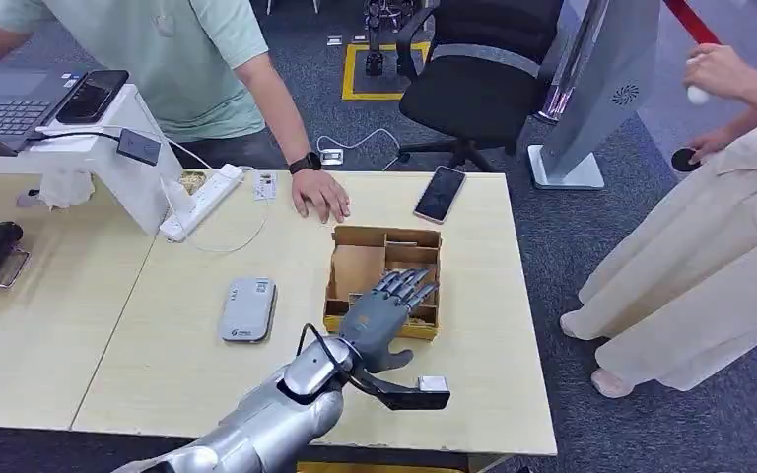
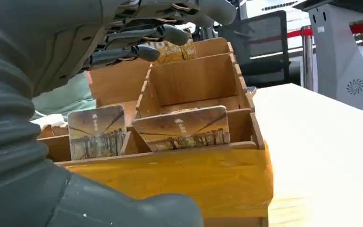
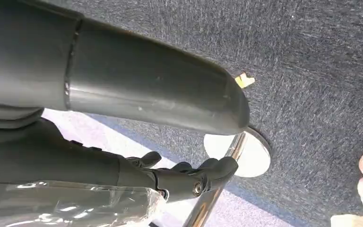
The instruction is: Pass the card to the sensor for recognition and then transmit it.
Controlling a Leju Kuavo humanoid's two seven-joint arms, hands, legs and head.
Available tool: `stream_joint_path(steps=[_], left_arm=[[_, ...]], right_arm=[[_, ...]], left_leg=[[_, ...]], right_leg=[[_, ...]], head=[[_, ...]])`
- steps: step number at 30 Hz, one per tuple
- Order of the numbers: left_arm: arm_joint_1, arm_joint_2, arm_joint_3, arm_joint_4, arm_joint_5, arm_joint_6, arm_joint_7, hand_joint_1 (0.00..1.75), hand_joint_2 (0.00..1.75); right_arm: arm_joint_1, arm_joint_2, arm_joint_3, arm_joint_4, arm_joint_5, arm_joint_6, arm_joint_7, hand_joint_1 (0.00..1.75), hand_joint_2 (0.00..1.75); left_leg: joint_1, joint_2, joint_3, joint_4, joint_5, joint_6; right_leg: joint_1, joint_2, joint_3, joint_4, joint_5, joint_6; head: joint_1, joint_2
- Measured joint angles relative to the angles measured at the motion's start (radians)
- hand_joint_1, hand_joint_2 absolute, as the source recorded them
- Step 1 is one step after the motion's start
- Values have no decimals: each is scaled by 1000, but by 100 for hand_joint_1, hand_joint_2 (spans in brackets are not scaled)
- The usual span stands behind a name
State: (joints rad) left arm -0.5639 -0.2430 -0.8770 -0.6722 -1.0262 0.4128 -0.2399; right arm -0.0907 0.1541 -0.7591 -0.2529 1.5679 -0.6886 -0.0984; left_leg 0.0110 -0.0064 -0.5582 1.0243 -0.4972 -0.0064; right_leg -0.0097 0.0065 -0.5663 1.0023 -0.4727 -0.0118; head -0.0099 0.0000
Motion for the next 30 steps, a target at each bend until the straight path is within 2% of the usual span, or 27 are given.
stream_joint_path(steps=[8,14,21,30], left_arm=[[-9,0,-1,0,3,4,10,0,175],[-9,0,-4,0,-16,50,24,0,175],[-9,1,-13,7,-29,73,39,0,175],[-9,2,-14,27,-31,75,34,0,175]], right_arm=[[0,0,0,0,-7,0,0,0,0],[0,0,4,0,-8,0,0,0,0],[0,0,11,0,-11,0,0,0,0],[0,-3,19,0,-25,0,-1,0,0]], left_leg=[[0,0,0,0,0,0],[0,0,0,0,0,0],[0,0,0,0,0,0],[0,0,0,0,0,0]], right_leg=[[0,0,0,0,0,0],[0,0,0,0,0,0],[0,0,0,0,0,0],[0,0,0,0,0,0]], head=[[0,0],[0,0],[0,0],[0,0]])
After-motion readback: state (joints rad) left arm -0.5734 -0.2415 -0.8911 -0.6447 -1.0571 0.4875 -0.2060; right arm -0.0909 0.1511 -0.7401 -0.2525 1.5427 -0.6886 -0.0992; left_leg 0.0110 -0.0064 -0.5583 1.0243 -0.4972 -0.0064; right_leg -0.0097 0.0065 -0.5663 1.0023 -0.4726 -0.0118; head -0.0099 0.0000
